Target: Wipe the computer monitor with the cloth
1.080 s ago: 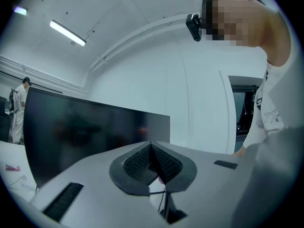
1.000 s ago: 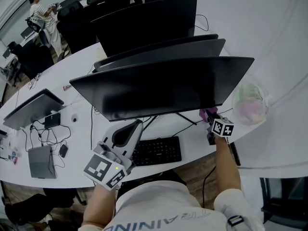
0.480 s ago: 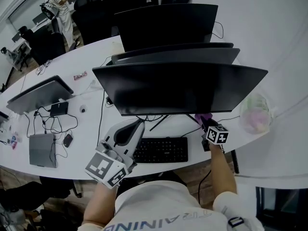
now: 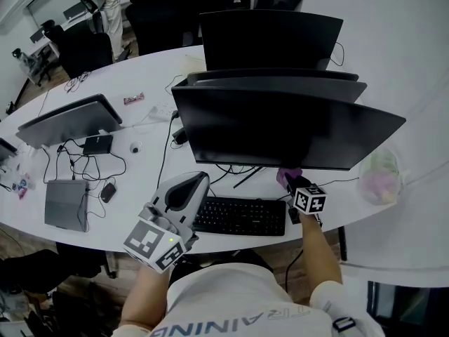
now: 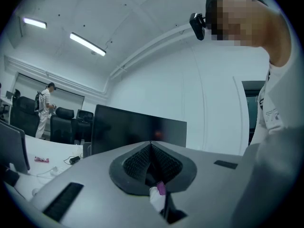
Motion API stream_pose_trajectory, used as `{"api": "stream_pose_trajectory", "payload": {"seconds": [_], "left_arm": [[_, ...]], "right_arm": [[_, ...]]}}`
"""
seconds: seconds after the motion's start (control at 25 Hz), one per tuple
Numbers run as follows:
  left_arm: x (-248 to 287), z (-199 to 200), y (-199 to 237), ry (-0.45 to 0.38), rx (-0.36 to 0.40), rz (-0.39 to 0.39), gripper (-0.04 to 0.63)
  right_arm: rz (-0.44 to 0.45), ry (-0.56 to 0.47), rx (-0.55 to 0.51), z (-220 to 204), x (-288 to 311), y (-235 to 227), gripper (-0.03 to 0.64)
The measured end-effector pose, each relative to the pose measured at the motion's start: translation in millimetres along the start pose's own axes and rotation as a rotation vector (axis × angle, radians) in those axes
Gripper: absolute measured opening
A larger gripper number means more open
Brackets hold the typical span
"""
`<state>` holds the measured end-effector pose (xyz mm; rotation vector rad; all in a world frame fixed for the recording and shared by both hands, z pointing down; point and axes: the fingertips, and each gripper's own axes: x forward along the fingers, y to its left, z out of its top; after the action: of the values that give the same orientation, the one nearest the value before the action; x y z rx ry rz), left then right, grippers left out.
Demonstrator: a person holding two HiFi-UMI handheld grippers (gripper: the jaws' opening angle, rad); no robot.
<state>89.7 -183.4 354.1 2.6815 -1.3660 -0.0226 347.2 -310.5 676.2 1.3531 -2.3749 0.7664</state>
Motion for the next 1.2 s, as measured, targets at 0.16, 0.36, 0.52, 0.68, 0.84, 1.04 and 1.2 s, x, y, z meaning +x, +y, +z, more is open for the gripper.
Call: {"api": "stream_pose_trajectory", "payload": {"seconds": [0.16,0.36,0.52,0.68,0.84,1.04,1.2], "left_arm": [[-15,1,10,-0.003,-0.008,0.023,0.009],[-36,0,26,-0.001,-0.019,0.048,0.009],[-53,0,39,-0.003,-0.028,0.071,0.009],[-71,-2,54,-0.005,-0.040,0.091,0.009],[-88,-1,69,-0.009,-0.048,0.109,0.009],[-108,0,86,-0.010,-0.056,0.132,0.009],[-126,-1,102,-0.017,-0.066,0.154,0.009]], "right_arm": [[0.033,0.016,-0.020,0,12,26,0.064],[0.057,0.030,-0.035,-1,26,57,0.064],[0.081,0.035,-0.051,-1,37,81,0.064],[0.101,0.041,-0.065,0,47,107,0.064],[0.121,0.050,-0.078,1,58,132,0.064],[0.140,0.060,-0.092,0,72,159,0.064],[0.161,0.071,-0.108,0,85,185,0.064]]}}
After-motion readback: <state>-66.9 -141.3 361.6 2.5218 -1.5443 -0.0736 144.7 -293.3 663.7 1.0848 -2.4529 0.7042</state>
